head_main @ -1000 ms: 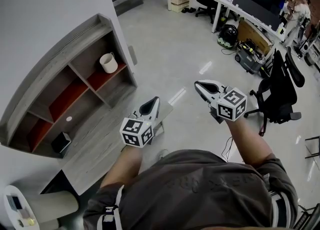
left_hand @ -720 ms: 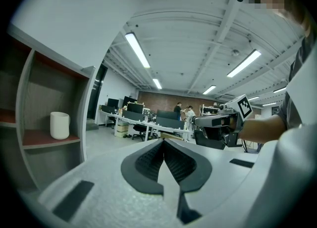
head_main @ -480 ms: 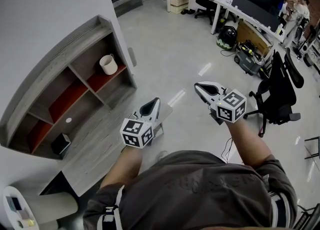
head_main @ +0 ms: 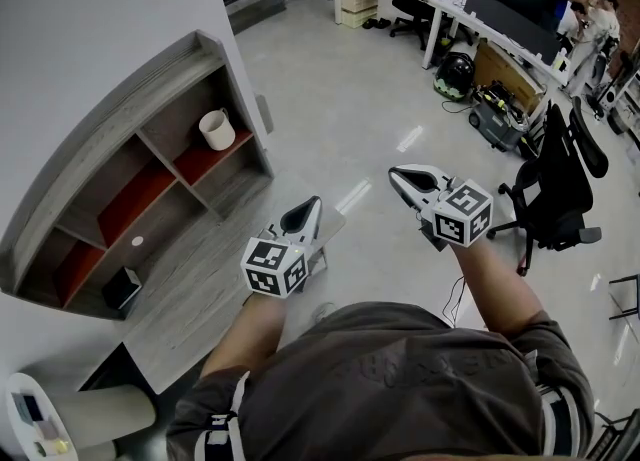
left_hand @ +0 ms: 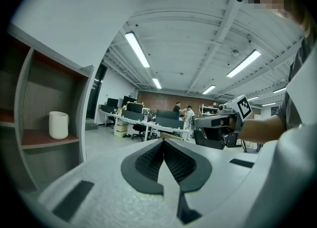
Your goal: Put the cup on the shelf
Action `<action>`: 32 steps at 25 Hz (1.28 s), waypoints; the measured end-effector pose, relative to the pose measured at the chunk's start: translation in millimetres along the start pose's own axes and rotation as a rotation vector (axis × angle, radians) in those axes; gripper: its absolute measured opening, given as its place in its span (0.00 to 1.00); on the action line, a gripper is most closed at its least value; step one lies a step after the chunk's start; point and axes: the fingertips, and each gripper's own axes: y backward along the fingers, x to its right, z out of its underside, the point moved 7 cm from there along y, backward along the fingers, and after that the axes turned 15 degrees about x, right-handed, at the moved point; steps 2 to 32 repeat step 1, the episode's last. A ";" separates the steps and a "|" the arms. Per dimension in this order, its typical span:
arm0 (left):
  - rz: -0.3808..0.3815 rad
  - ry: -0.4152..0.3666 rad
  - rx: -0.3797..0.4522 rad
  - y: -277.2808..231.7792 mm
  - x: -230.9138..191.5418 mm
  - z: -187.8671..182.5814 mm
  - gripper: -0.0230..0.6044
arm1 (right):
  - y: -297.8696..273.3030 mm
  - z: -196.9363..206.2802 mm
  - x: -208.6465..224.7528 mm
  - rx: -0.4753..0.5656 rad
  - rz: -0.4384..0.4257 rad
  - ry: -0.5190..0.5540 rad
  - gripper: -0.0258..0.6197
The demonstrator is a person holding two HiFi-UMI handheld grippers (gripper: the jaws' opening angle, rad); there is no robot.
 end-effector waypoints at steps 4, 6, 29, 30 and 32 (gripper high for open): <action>-0.001 0.001 0.000 0.2 -0.3 -0.1 0.04 | -0.3 0.0 -0.1 0.000 0.000 0.000 0.02; -0.001 0.001 0.000 0.2 -0.3 -0.1 0.04 | -0.3 0.0 -0.1 0.000 0.000 0.000 0.02; -0.001 0.001 0.000 0.2 -0.3 -0.1 0.04 | -0.3 0.0 -0.1 0.000 0.000 0.000 0.02; -0.001 0.001 0.000 0.2 -0.3 -0.1 0.04 | -0.3 0.0 -0.1 0.000 0.000 0.000 0.02; -0.001 0.001 0.000 0.2 -0.3 -0.1 0.04 | -0.3 0.0 -0.1 0.000 0.000 0.000 0.02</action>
